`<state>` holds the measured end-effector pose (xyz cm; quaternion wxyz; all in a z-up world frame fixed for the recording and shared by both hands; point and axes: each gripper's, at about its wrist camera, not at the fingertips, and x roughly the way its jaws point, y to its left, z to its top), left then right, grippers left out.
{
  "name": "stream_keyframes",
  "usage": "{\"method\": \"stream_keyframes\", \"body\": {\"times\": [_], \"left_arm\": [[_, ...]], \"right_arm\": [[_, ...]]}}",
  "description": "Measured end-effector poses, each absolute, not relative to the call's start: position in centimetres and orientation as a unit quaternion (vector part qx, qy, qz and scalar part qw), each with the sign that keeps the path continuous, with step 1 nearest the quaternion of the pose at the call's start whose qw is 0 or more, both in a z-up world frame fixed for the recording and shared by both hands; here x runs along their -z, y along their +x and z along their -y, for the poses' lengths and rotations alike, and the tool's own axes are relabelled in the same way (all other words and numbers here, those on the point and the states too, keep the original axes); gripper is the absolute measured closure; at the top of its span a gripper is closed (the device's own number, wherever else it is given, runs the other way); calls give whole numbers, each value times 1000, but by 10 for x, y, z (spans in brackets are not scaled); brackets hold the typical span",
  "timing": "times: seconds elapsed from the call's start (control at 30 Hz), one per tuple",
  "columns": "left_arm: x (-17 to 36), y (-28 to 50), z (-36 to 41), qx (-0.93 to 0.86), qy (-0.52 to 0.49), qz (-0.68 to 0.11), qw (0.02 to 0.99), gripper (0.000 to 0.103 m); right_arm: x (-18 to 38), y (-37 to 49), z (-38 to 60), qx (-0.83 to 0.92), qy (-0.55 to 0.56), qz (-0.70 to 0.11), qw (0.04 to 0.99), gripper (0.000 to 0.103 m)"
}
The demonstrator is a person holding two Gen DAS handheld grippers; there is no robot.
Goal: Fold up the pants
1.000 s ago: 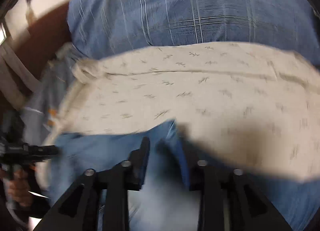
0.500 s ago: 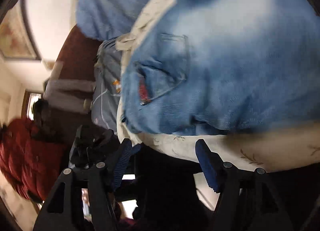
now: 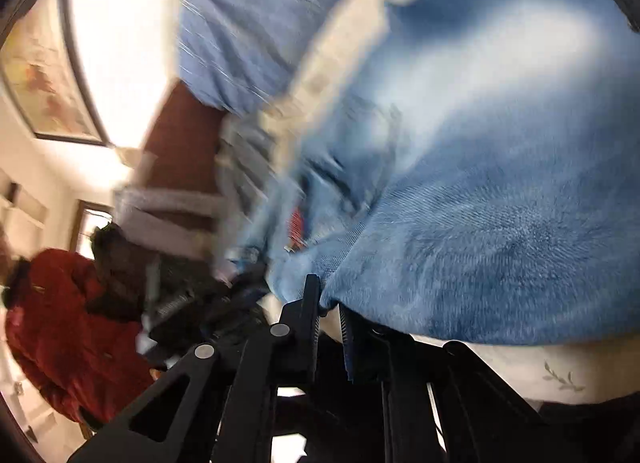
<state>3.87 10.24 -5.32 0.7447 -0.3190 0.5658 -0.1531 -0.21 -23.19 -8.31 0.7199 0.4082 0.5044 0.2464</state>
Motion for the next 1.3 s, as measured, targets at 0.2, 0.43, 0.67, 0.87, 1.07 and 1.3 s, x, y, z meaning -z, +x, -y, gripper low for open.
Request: {"method": "stream_keyframes", "body": {"times": [0.2, 0.43, 0.67, 0.87, 1.07, 1.3], "left_arm": [[90, 31, -115, 138, -332, -606, 710, 56], [51, 15, -140, 204, -303, -559, 744, 46], [55, 57, -138, 167, -335, -561, 738, 27], [69, 85, -93, 140, -307, -600, 725, 29], [58, 82, -80, 116, -252, -583, 763, 44], [66, 81, -78, 98, -236, -591, 765, 43]], "right_arm": [[96, -10, 256, -218, 433, -525, 700, 75], [21, -90, 422, -54, 429, -387, 814, 51], [-12, -95, 550, 104, 424, -288, 852, 39], [1, -10, 545, 116, 310, -349, 877, 40], [-18, -4, 546, 125, 253, -313, 907, 98], [7, -11, 555, 148, 295, -327, 886, 84]]}}
